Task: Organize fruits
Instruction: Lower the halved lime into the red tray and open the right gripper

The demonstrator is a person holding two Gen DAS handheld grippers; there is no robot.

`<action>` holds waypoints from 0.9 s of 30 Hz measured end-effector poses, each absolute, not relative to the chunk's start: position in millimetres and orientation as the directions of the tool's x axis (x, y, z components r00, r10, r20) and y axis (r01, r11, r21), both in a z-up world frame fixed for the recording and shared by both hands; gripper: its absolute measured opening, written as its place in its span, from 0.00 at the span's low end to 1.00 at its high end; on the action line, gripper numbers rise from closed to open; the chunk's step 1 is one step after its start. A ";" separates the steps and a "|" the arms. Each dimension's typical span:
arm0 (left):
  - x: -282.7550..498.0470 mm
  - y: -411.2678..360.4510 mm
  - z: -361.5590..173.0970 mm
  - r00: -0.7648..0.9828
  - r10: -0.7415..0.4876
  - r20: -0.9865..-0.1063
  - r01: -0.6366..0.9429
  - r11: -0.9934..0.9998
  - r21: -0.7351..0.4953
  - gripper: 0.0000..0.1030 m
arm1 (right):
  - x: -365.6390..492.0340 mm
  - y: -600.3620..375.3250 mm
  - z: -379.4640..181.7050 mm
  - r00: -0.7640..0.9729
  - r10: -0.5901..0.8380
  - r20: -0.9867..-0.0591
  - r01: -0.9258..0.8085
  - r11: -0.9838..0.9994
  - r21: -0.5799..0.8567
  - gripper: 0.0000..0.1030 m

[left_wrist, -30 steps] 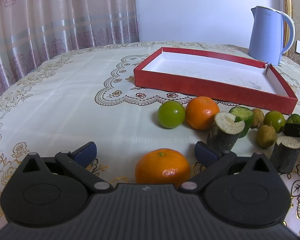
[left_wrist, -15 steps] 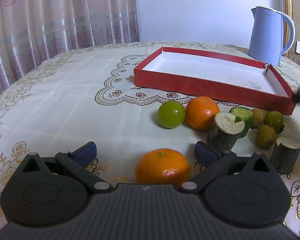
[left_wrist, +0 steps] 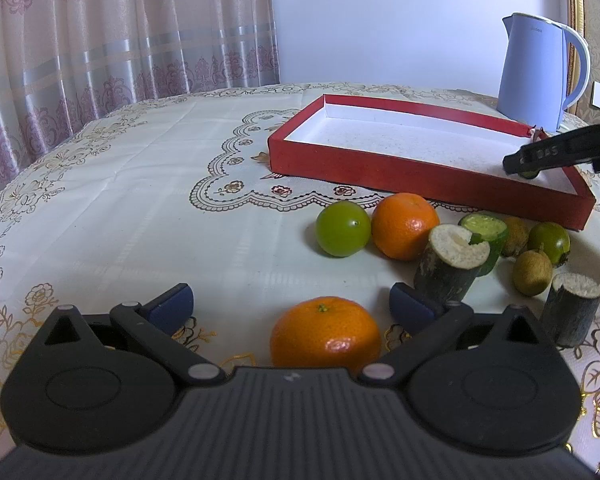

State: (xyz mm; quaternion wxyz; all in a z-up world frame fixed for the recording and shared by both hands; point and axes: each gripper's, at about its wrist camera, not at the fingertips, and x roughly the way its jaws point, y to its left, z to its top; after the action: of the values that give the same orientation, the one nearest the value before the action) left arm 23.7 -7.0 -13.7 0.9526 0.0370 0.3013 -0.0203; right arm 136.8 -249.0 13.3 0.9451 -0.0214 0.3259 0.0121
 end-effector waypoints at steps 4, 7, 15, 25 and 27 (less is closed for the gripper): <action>23.6 -7.0 -13.8 0.818 -0.016 -0.575 0.061 0.996 0.058 1.00 | 129.0 -251.7 18.7 0.801 0.034 -0.598 -0.037 0.999 0.008 0.57; 23.6 -7.0 -13.8 0.818 -0.017 -0.575 0.061 0.996 0.058 1.00 | 103.4 -254.3 33.1 0.841 0.022 -0.540 -0.023 1.000 0.005 0.80; 9.9 -8.5 -10.7 0.846 -0.031 -0.532 0.102 0.989 0.105 1.00 | 10.2 -270.9 36.8 0.883 -0.019 -0.469 0.015 1.000 -0.011 0.88; -5.4 4.6 -5.4 0.837 -0.059 -0.544 0.111 0.992 0.063 1.00 | -11.5 -285.0 13.0 0.874 -0.060 -0.483 0.064 0.998 -0.009 0.88; -5.3 4.3 -4.8 0.842 -0.038 -0.537 0.093 0.993 0.075 0.98 | -13.6 -286.3 13.7 0.881 -0.057 -0.469 0.063 0.998 -0.001 0.89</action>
State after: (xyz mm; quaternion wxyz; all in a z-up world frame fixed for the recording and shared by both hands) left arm -5.3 4.3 -4.8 0.9586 0.0489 0.2786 -0.0341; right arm -13.6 -286.3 13.7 0.9698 0.0070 0.2417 -0.0309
